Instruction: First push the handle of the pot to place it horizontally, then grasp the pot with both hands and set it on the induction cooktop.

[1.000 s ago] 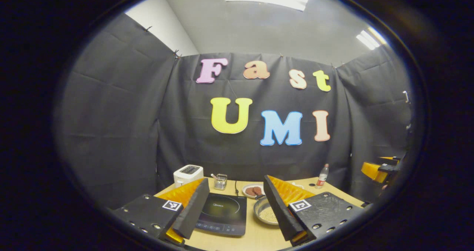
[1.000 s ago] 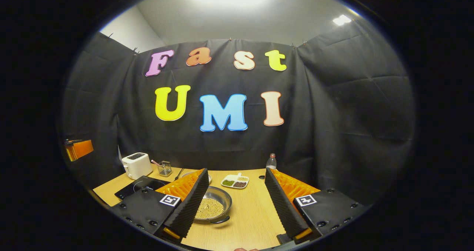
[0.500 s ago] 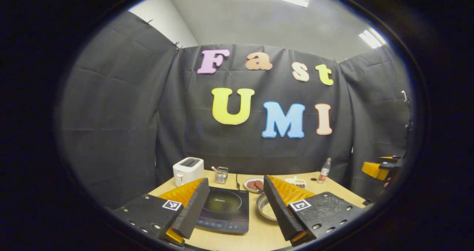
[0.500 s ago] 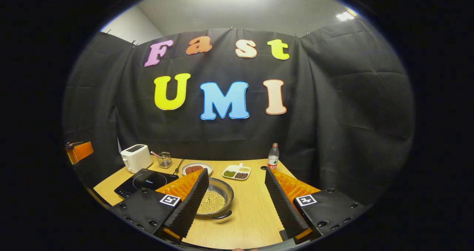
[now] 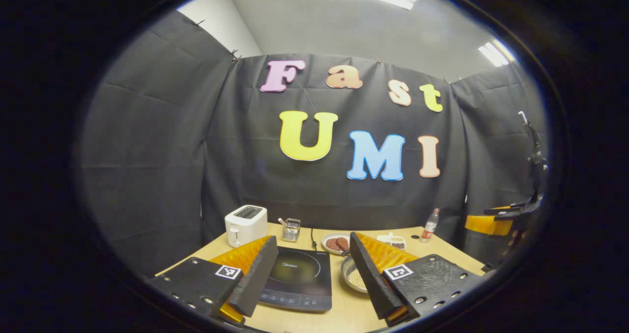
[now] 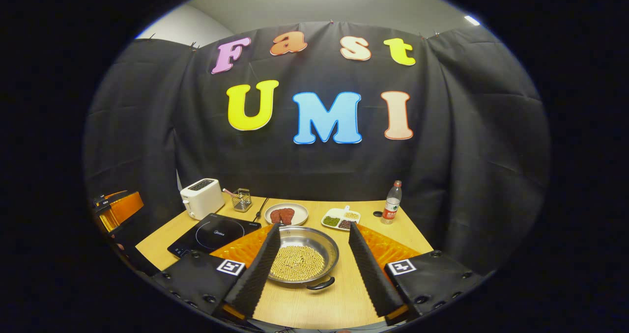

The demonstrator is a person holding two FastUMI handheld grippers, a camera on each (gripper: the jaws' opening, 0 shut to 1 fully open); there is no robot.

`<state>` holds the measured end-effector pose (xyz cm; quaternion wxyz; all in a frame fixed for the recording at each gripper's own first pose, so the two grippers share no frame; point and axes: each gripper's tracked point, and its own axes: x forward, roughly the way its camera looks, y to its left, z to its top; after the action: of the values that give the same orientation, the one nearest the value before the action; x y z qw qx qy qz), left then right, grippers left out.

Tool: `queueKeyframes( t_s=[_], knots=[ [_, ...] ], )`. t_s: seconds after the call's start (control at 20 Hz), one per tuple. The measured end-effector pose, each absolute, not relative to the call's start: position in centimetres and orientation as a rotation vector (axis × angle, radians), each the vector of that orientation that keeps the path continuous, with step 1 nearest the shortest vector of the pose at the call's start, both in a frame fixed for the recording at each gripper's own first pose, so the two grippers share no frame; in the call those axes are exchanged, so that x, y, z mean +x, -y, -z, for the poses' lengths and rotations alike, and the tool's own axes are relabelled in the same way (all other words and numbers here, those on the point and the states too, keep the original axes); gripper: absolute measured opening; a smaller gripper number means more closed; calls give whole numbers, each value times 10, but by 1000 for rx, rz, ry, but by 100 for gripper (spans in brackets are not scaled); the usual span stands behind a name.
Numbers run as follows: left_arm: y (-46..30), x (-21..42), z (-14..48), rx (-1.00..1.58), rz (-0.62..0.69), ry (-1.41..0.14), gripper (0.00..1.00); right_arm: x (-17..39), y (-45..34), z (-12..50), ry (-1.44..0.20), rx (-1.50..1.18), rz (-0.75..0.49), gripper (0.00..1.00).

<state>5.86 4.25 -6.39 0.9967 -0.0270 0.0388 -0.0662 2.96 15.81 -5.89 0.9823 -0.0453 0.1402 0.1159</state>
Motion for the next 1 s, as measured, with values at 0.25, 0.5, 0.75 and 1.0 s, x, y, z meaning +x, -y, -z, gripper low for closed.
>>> queueKeyframes(
  t_s=[0.25, 0.5, 0.75, 1.0],
  knots=[
    [-63, 61, 65, -9, 126, -55, 90, 36, -184, 89, -420, -147, -283, 41],
    [-62, 55, 79, -33, 140, -92, 87, 31, -210, 142, -620, -139, -377, 4],
    [-57, 57, 86, 2, 127, -133, 87, 4, -221, 207, -898, -118, -517, 2],
    [-45, 65, 100, 36, 63, -173, 87, 7, -214, 262, -1025, -183, -559, 2]
  ],
)
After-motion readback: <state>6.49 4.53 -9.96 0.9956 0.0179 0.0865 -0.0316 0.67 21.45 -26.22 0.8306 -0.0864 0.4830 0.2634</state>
